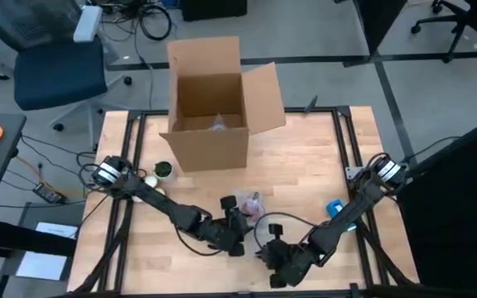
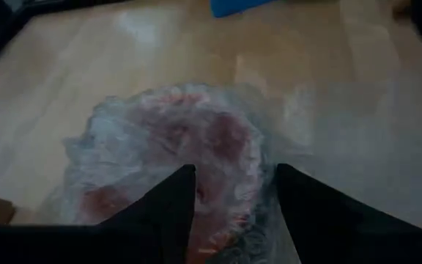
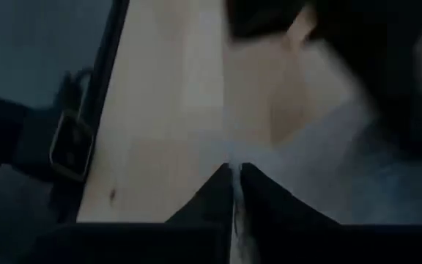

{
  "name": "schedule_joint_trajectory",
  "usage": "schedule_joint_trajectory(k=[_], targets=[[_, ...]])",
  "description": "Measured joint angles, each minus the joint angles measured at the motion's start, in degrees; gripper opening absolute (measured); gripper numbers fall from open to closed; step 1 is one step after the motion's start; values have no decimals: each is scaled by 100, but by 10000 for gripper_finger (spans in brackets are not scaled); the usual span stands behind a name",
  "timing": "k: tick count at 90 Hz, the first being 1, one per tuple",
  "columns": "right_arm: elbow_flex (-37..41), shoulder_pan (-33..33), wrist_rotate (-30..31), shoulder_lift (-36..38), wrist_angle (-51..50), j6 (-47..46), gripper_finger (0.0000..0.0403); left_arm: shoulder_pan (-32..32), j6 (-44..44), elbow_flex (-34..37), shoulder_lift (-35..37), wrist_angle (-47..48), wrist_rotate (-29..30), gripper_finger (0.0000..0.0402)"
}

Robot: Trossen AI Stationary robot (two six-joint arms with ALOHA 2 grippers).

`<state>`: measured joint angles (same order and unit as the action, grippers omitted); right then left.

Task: Wrap mug
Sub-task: Wrap the black mug with bubble wrap

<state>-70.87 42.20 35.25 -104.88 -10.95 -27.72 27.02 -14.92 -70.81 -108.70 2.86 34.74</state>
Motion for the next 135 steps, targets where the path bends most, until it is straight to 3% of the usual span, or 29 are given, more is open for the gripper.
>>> schedule_joint_trajectory(k=[22, 38, 70, 92, 110, 135], targets=[[-9, -288, 273, 484, -263, 468, 0, -1, 295, 0, 21, 45, 1, 173], [-7, -437, 268, 508, -768, 400, 0, 11, 417, 16, 280, 367, 5, 173], [-7, -709, 378, 508, -816, 883, 0, 193, 433, 15, 1030, 868, 43, 172], [-7, -963, 499, 518, -781, 1390, 0, 187, 411, 9, 1002, 1328, 55, 172], [-7, -1394, 565, 518, -771, 1658, 0, 212, 401, 9, 998, 1256, -467, 173], [-7, -1795, -160, 445, -880, 2221, 0, 176, 420, 9, 926, 1135, -507, 172]])
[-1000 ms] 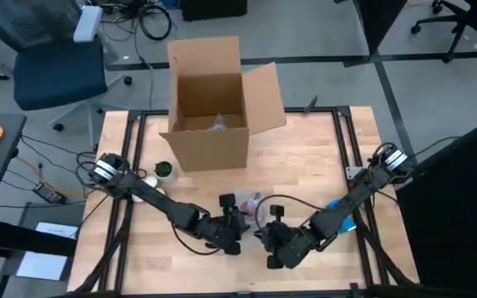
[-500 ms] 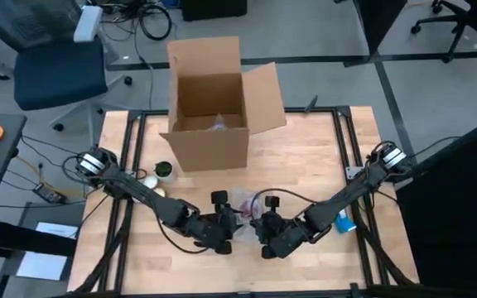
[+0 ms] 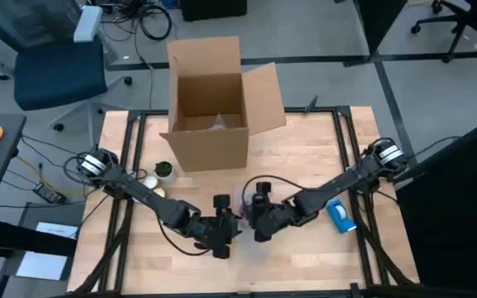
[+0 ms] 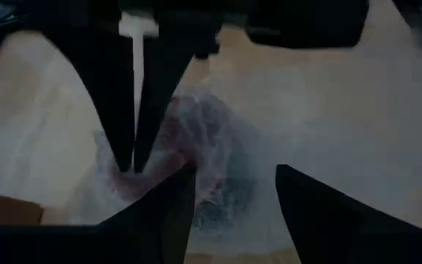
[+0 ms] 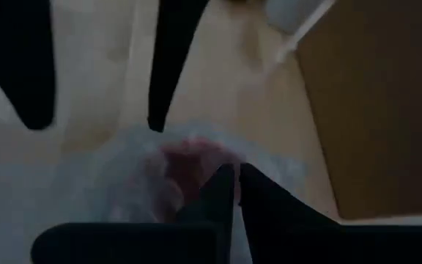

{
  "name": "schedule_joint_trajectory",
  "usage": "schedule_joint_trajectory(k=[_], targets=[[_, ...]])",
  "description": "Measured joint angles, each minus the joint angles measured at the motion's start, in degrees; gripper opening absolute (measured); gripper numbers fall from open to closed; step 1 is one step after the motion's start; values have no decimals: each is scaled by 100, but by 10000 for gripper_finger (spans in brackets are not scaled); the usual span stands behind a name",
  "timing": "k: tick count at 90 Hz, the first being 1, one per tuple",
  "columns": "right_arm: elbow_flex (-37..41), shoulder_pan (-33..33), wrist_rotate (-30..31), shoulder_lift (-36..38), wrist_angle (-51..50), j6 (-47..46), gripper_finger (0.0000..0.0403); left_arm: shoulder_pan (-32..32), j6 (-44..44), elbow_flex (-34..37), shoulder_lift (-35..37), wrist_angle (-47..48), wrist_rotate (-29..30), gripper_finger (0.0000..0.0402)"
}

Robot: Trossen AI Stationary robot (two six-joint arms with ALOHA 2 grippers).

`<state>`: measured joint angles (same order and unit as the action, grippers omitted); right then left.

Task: Wrap mug
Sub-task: Wrap the black mug with bubble wrap

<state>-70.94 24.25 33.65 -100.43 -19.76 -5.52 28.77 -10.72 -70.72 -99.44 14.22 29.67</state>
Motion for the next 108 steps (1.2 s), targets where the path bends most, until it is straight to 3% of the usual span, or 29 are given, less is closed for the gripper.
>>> schedule_joint_trajectory(k=[26, 46, 58, 73, 88, 108], targets=[[2, 55, -25, 285, -54, 541, 0, -59, 2, 0, -9, 99, 2, 172], [2, 570, 254, 996, 40, 559, 0, -59, -235, 0, -70, 11, 2, 172], [-9, 997, -86, 1121, 253, 451, 0, -39, -484, 0, -188, -154, 16, 172], [-5, 1447, -1059, 853, 280, -257, 0, 174, -1194, 2, -346, -219, 6, 173], [4, 1928, -1266, 386, 502, -697, 0, 546, -1941, 2, -501, -245, -6, 173], [4, 2081, -1397, -299, 1351, -1043, 22, 659, -1823, 0, -586, -354, -9, 173]])
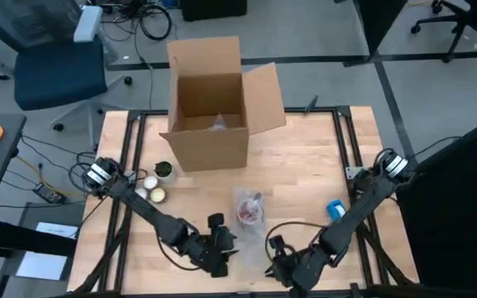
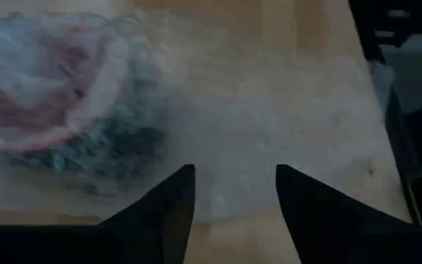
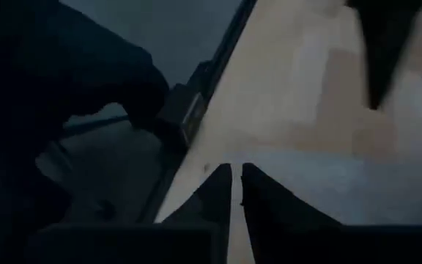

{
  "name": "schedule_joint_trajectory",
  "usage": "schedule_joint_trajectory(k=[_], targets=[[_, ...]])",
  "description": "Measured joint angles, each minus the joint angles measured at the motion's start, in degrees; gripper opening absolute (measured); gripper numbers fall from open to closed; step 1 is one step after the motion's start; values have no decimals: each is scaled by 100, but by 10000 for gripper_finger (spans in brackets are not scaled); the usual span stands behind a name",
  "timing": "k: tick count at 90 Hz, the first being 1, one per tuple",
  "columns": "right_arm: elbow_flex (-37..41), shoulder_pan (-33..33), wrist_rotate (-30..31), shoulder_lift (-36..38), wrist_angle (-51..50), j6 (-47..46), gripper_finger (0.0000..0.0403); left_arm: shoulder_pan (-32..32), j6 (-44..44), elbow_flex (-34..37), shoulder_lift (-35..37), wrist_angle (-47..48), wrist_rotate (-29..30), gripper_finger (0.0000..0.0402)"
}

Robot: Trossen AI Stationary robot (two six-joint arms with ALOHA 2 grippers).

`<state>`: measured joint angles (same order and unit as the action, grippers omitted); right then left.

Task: Wrap mug
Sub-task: Wrap the black mug with bubble wrap

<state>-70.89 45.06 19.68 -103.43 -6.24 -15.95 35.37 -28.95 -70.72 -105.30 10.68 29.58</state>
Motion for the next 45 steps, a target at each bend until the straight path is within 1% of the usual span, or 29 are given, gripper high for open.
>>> schedule_joint_trajectory(k=[6, 18, 29, 33, 45], targets=[[-2, -33, -50, -114, 195, 0, 40, 53, 94, 0, -102, -99, 10, 172], [-2, -127, -60, -248, 196, 19, 83, 219, 521, 0, -487, -512, -49, 173], [-5, -202, 157, -339, 45, 50, 121, 227, 1022, 0, -886, -903, -1, 172], [4, -215, 275, -395, -115, 42, 133, 209, 1129, 0, -966, -990, 65, 172], [0, -344, 363, -686, -300, -102, 162, 58, 1503, -4, -1146, -1124, 275, 173]])
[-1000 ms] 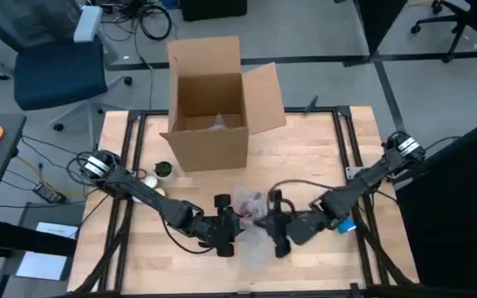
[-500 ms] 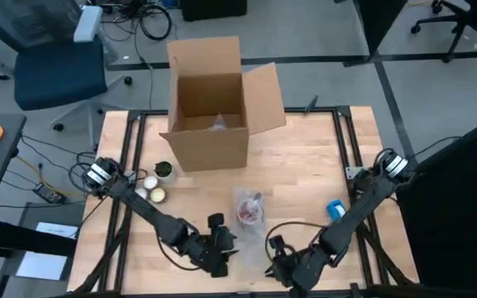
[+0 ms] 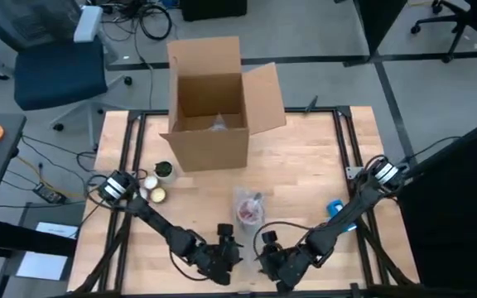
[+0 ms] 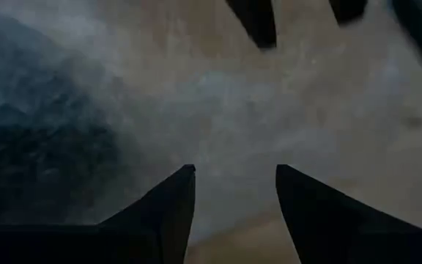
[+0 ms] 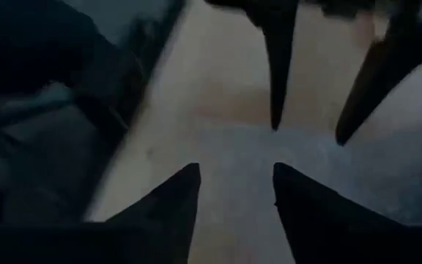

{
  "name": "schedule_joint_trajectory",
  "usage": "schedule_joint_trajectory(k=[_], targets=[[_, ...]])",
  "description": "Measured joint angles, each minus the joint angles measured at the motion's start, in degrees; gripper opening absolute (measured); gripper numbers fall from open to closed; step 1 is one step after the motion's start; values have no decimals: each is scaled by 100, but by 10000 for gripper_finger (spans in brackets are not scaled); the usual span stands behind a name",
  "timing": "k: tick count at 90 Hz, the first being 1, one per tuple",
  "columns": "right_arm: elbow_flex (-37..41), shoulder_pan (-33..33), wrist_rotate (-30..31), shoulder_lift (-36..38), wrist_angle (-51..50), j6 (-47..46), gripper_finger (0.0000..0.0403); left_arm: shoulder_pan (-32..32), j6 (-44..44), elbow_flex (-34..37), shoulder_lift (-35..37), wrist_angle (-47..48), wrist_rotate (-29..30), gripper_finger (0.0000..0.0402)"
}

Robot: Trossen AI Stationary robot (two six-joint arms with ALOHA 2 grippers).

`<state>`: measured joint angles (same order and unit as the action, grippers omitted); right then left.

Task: Wrap mug
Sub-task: Wrap the black mug with bubble wrap

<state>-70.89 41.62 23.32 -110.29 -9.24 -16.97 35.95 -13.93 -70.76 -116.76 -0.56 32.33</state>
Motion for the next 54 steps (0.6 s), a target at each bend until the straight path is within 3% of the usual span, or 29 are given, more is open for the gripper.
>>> schedule_joint_trajectory(k=[10, 27, 54], targets=[[0, -136, -49, -389, -126, -104, 180, -166, 92, 2, -165, 74, -104, 172], [-13, -339, -112, -680, -149, -239, 205, -400, -324, -7, -220, 166, -926, 172], [-4, -480, 28, -594, -199, 159, 226, -444, -440, -9, -266, 37, -991, 172]])
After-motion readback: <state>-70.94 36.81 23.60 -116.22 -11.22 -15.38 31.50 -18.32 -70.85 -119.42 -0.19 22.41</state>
